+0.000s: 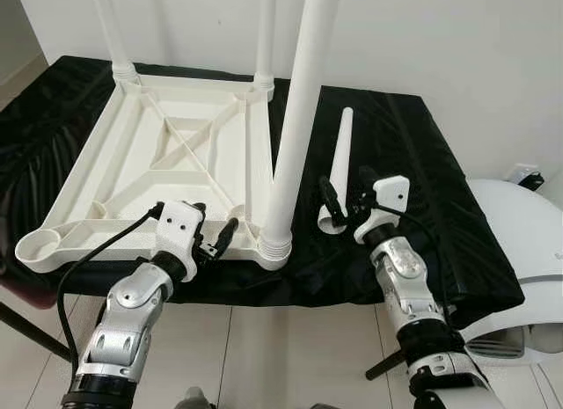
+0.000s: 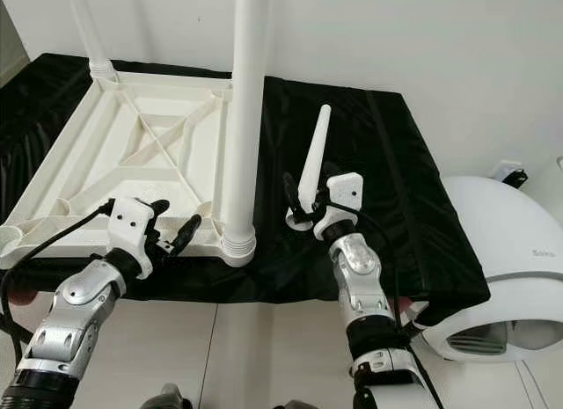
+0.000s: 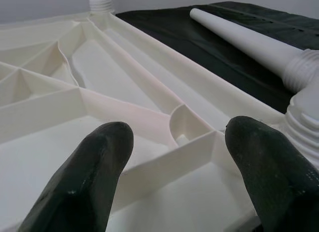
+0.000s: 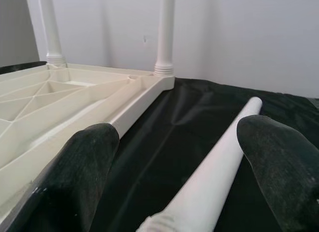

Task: Building children table

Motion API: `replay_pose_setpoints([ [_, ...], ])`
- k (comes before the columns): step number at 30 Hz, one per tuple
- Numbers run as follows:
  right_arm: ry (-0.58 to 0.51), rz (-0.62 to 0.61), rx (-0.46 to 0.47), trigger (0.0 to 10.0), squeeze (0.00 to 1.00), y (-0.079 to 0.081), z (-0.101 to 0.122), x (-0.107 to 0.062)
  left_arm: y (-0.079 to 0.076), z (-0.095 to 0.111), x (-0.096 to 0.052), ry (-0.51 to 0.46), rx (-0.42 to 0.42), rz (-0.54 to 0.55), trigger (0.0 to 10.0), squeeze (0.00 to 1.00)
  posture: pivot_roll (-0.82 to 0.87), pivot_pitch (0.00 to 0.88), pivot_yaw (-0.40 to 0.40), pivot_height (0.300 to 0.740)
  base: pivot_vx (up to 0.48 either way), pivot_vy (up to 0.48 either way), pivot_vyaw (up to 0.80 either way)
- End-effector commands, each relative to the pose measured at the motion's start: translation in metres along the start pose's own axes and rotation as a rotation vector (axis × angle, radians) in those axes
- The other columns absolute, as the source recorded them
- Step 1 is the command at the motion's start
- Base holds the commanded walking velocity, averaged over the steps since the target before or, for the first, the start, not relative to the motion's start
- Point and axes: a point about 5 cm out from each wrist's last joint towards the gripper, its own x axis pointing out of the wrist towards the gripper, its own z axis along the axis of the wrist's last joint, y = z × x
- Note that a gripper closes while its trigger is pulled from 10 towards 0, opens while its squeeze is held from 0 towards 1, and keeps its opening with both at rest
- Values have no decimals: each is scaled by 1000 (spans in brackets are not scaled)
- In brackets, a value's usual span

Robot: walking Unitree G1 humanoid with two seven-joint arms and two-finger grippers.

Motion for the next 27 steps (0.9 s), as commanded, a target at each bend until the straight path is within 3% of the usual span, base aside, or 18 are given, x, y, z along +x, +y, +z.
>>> replay_pose_setpoints([
  [1, 12, -18, 16, 10000, 0, -1, -2, -2, -3, -1, 0, 9, -23, -13, 10000, 0, 79, 0, -37, 740, 0, 0, 0],
  [7, 16, -35, 35, 10000, 0, -1, -2, 1, -5, 1, 3, -11, -63, -10, 10000, 0, 78, 0, -33, 740, 0, 0, 0],
  [12, 5, -37, 7, 10000, 0, -2, 1, 4, 1, 9, 9, -43, -121, 59, 10000, 0, 77, 0, -37, 740, 0, 0, 0],
  [17, 21, -44, 3, 10000, 0, -5, -1, 4, 1, 9, 10, -46, -124, 65, 10000, 0, 78, 0, -43, 740, 0, 0, 0],
  [27, 22, -52, -4, 10000, 0, -12, 3, 9, 1, 8, 12, -12, -13, 3, 10000, 0, 76, 0, -52, 740, 0, 0, 0],
])
